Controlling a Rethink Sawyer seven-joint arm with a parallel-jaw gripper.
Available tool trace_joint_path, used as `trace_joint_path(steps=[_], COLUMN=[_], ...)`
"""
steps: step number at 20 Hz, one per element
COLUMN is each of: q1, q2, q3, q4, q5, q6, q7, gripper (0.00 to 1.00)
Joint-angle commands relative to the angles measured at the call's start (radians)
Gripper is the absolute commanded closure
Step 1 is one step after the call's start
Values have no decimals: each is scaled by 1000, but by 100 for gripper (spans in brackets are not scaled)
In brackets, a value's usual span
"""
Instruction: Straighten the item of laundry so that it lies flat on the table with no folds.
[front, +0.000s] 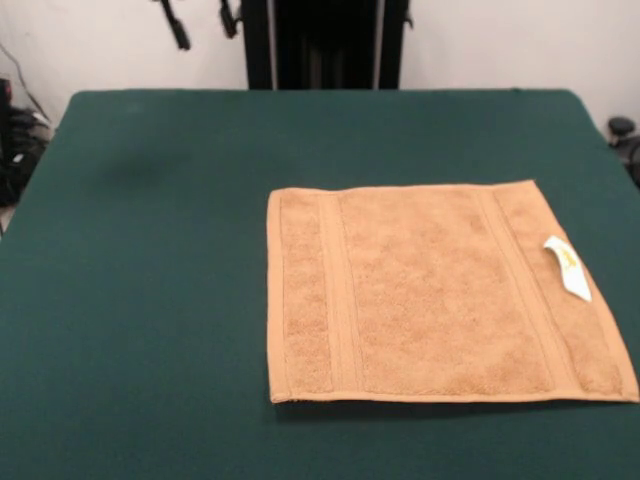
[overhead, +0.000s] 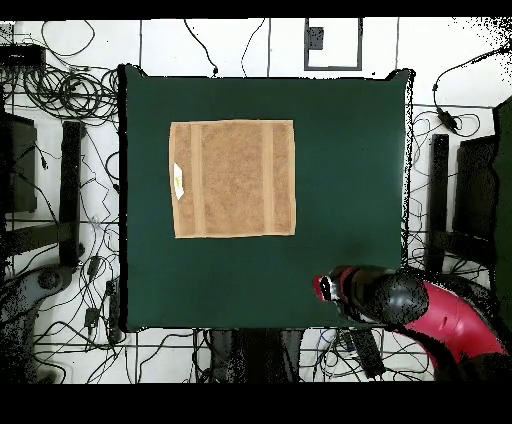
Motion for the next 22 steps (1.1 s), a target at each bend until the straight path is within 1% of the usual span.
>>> trace_joint_path(steps=[1, 8, 12, 14, 16, 20, 22], q1=[-22, -25, 15, 50, 83, 168, 222], q2=[103, 218, 258, 266, 272, 230, 203], q3=[38, 59, 38, 4, -35, -131, -189], q4=[-126, -201, -253, -272, -280, -256, -249], q5=[-136, -321, -397, -386, -352, -276, -258], q6=[-26, -218, -298, -293, -277, -268, -281], q7=[-87, -42, 36, 111, 191, 327, 383], gripper=[0, 0, 0, 0, 0, 0, 0])
